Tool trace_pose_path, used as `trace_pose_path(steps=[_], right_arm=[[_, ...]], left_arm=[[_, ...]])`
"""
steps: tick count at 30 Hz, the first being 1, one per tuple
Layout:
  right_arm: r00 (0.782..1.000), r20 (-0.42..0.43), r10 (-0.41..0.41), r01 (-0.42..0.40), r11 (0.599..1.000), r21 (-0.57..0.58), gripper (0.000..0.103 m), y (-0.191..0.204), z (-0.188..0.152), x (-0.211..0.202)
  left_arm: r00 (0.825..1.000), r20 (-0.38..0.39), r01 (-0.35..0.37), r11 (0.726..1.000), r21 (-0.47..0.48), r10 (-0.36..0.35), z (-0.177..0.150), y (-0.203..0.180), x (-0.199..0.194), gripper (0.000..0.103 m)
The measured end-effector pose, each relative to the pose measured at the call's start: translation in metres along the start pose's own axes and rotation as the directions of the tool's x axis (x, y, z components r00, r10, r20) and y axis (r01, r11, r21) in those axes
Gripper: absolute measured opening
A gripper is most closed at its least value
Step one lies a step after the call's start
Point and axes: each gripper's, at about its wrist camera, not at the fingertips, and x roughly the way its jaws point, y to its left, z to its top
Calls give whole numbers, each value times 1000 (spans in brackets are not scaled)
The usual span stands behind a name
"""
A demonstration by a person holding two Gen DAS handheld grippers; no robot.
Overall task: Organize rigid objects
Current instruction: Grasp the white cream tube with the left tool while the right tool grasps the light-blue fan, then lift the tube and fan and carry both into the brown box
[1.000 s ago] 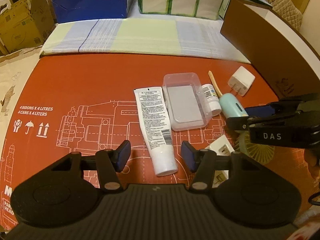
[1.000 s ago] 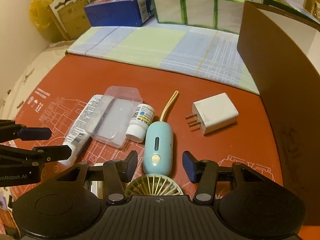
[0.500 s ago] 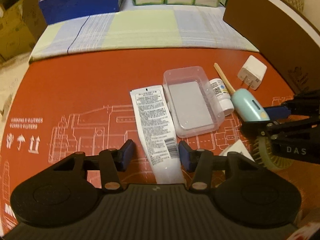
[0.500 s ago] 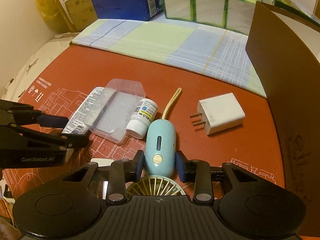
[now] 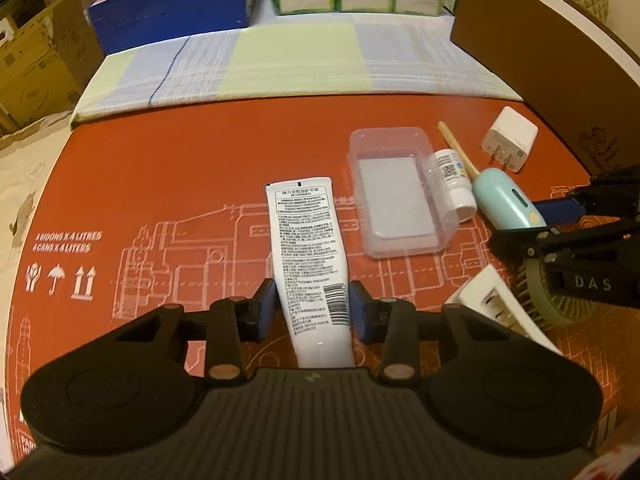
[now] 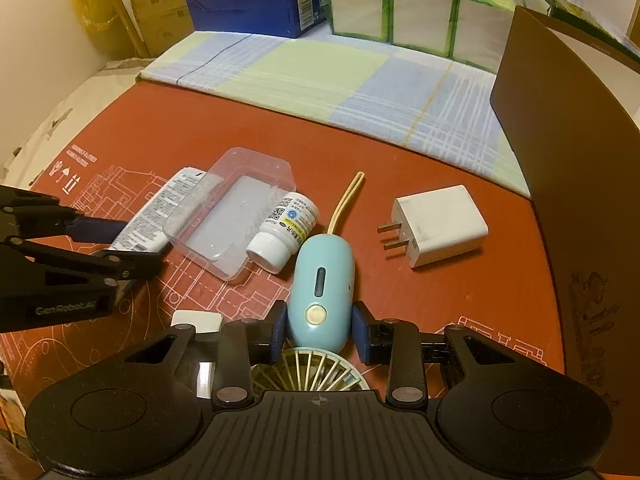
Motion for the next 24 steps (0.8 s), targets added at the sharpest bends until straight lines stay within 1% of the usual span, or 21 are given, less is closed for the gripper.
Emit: trace_pose_path(steps=[4, 11, 17, 24], right_arm=[[1000, 12, -3, 4, 1000, -12, 31, 1, -2, -1], [998, 69, -13, 14, 1000, -7, 30, -2, -6, -17], [991, 135, -23, 21, 1000, 11, 30, -3, -12, -39], [973, 228, -39, 28, 998, 52, 30, -8, -23, -71]], left_arm=[[1000, 0, -9, 1000, -16, 9, -6, 5, -6, 34], [999, 41, -10, 999, -35, 12, -8, 9, -23, 34], [995, 99, 0, 999, -37, 4, -2, 6, -45, 34], [984, 177, 29, 1000, -10, -26, 5, -9, -75, 34]])
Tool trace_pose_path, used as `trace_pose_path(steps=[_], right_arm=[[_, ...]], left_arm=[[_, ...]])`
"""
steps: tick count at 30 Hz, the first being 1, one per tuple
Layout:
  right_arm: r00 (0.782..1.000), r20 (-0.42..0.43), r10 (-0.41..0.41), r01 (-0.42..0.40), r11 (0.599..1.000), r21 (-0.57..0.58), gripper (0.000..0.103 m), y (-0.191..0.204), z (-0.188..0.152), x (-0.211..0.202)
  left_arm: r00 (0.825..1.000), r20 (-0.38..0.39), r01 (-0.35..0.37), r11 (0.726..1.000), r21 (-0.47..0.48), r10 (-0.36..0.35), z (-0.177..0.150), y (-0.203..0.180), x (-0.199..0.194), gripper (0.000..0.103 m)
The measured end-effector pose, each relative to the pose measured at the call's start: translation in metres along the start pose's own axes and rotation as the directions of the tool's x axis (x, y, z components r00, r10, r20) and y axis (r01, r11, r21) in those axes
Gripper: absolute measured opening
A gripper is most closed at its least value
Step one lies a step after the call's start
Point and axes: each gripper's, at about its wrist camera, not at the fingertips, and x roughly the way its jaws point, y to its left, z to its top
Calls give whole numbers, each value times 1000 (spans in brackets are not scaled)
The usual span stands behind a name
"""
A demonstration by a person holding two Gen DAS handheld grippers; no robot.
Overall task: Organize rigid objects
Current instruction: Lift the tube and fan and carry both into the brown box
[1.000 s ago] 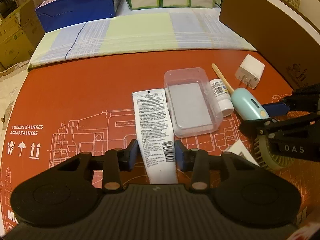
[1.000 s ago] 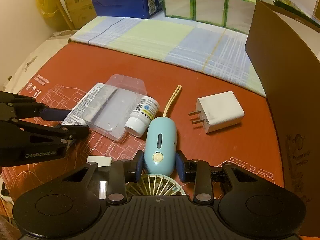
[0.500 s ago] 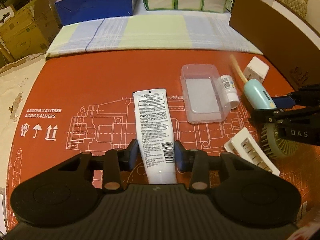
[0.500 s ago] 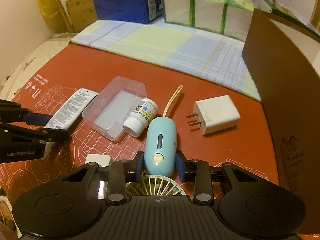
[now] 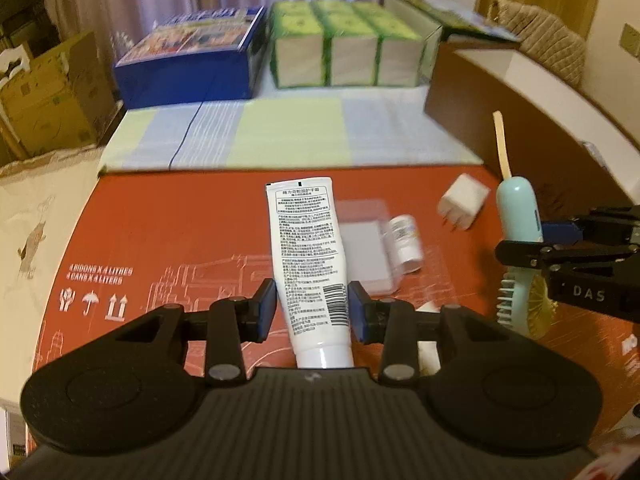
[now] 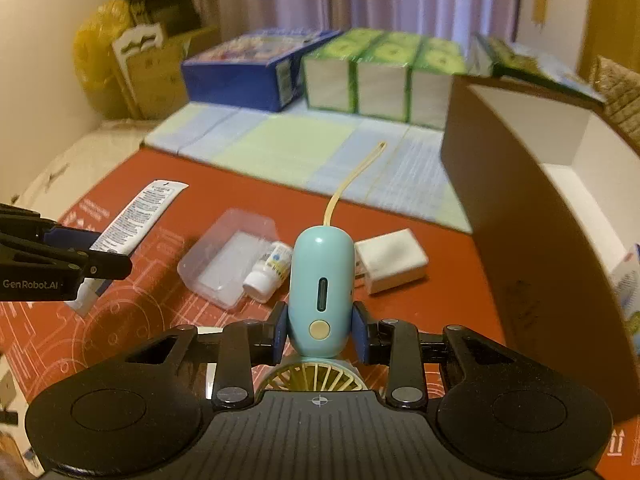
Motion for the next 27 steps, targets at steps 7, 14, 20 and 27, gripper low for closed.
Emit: trace_pose_path(steps=[7, 14, 20, 27], right_arm=[[996, 90, -4, -1, 999, 46, 30, -10, 3, -41], [984, 176, -6, -10, 996, 88, 30, -23, 9, -85], [967, 249, -49, 16, 991, 131, 30, -46, 14, -121], [944, 309, -115, 60, 981, 182, 30, -90, 24, -152]], left_arm=[[995, 75, 67, 997, 37, -69, 14, -29, -29, 34], [981, 134, 128, 988, 92, -140, 36, -63, -51, 34], [963, 172, 183, 971, 151, -208, 57, -102, -61, 34], [932, 209, 248, 941, 232, -297, 87, -157, -64, 34]])
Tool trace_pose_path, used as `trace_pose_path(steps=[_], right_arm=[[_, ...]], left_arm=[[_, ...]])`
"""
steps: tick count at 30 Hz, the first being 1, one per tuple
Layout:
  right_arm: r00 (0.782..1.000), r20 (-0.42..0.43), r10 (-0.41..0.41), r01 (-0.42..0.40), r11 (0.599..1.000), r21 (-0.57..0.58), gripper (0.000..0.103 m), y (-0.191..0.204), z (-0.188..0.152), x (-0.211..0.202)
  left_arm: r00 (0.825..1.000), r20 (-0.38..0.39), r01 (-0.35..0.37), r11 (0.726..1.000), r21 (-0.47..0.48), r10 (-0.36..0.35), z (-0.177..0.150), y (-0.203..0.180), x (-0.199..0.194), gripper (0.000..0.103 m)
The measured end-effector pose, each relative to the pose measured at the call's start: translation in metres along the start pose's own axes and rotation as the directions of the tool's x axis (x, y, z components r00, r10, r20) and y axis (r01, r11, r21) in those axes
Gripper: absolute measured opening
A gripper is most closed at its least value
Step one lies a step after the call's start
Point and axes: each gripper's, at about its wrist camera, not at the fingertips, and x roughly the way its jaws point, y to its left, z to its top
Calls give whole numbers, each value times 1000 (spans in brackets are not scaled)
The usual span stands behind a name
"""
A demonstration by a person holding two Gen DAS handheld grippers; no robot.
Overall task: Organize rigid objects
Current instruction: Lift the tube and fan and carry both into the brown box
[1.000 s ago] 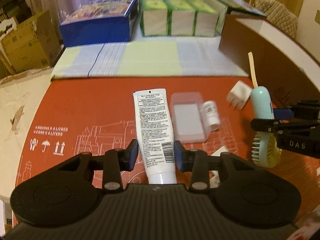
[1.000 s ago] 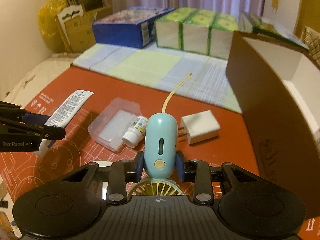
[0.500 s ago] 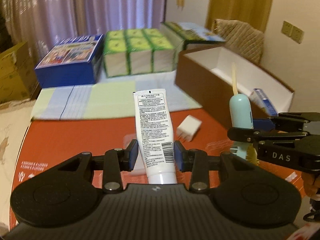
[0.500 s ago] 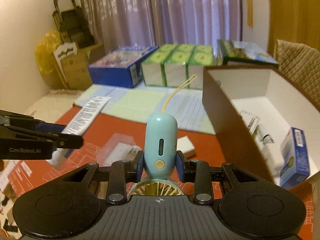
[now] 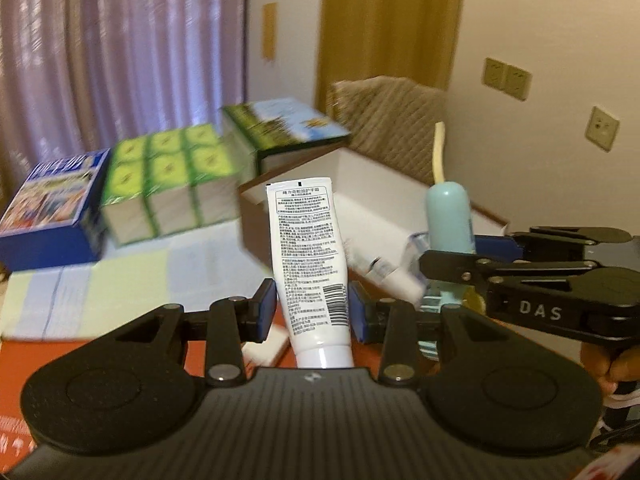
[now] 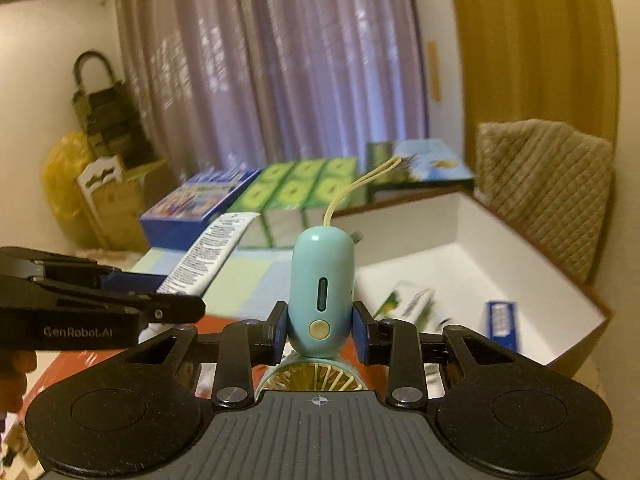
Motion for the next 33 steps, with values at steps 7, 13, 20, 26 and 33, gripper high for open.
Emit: trace_pose_path(steps=[7, 13, 20, 26, 33], right_arm=[[997, 30, -73, 73, 997, 5, 30, -48, 23, -6], [991, 27, -133, 133, 991, -7, 30, -87, 34, -3], [984, -6, -176, 176, 984, -21, 30, -126, 35, 6], [980, -56, -189, 187, 982, -42, 30, -149, 29, 23], [979, -106, -176, 168, 983, -75, 30, -165, 30, 49]], left_arm=[[998, 26, 63, 998, 30, -64, 36, -44, 35, 34], [994, 4, 113, 993, 33, -113, 56, -74, 71, 34], [990, -50, 131, 991, 22, -129, 65, -100, 114, 34], [988, -112, 111, 994, 0, -110, 62, -107, 147, 34], [980, -184, 71, 996, -45, -78, 56, -105, 180, 34]])
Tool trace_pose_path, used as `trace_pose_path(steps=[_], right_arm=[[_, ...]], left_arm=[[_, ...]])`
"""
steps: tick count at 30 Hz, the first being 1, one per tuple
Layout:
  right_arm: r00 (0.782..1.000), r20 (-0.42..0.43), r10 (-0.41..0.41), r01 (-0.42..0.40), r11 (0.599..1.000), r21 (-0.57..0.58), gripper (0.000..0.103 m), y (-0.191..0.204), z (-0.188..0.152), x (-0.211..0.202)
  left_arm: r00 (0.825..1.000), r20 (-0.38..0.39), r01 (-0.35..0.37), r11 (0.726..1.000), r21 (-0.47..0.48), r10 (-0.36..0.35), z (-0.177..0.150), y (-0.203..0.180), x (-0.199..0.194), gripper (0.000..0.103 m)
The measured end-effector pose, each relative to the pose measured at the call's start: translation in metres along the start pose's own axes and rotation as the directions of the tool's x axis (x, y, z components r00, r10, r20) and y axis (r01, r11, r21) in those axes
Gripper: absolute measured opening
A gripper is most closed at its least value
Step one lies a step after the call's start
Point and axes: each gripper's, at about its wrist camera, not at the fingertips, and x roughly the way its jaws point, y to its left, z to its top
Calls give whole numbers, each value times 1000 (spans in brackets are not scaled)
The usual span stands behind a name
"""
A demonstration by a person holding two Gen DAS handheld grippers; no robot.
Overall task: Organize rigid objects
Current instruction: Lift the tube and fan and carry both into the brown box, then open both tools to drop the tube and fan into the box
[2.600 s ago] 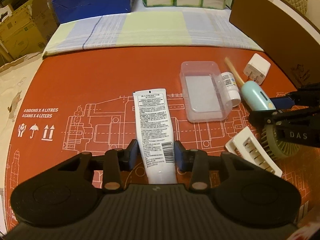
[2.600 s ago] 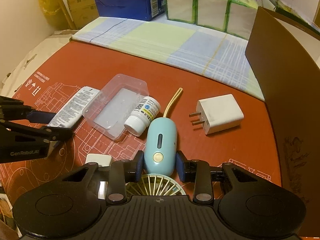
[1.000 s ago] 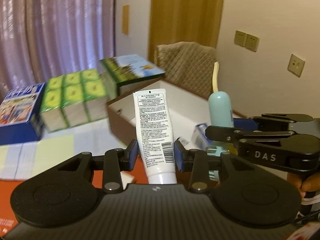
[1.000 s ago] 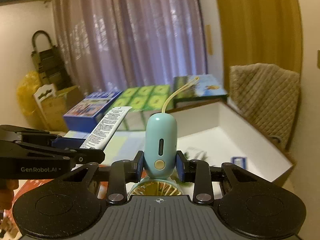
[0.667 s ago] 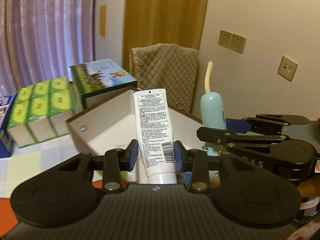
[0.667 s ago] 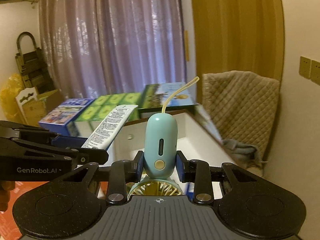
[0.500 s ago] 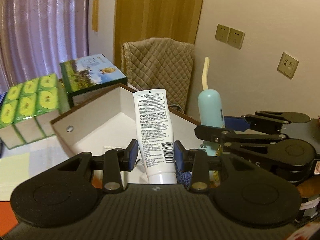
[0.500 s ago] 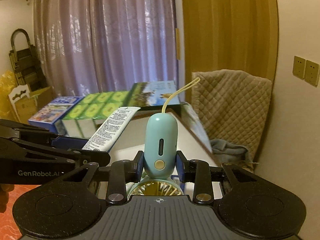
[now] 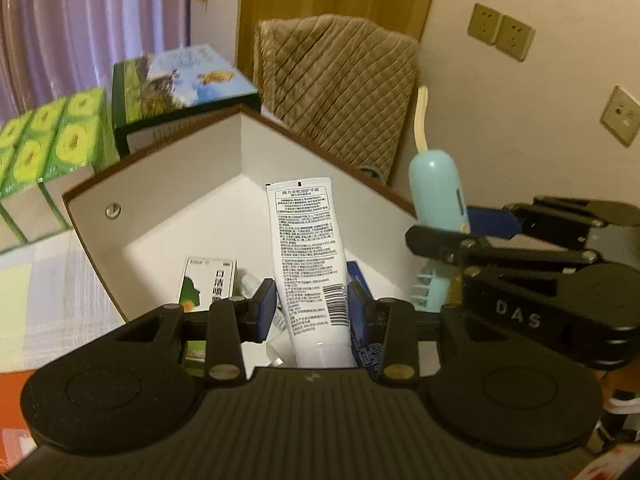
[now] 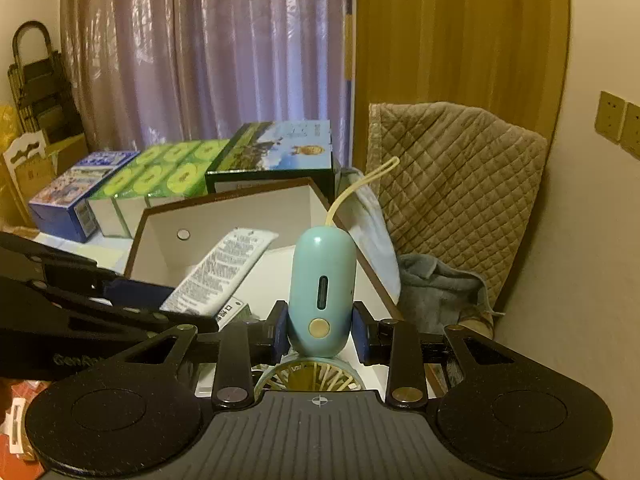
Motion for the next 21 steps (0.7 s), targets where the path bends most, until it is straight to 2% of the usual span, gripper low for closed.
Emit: trace_pose_path(steps=[7, 18, 21], right_arm=[[999, -36, 3, -5, 999, -35, 30, -7, 0, 22], [985, -173, -17, 9, 999, -48, 30, -12, -10, 62], [988, -156, -18, 15, 1000, -17, 30, -13, -7, 67]], left_arm=[[998, -57, -22, 1000, -22, 21, -4, 5, 23, 34], [992, -127, -32, 997, -70, 23, -6, 12, 46, 34], [991, -135, -33, 995, -99, 20, -3, 16, 51, 34]])
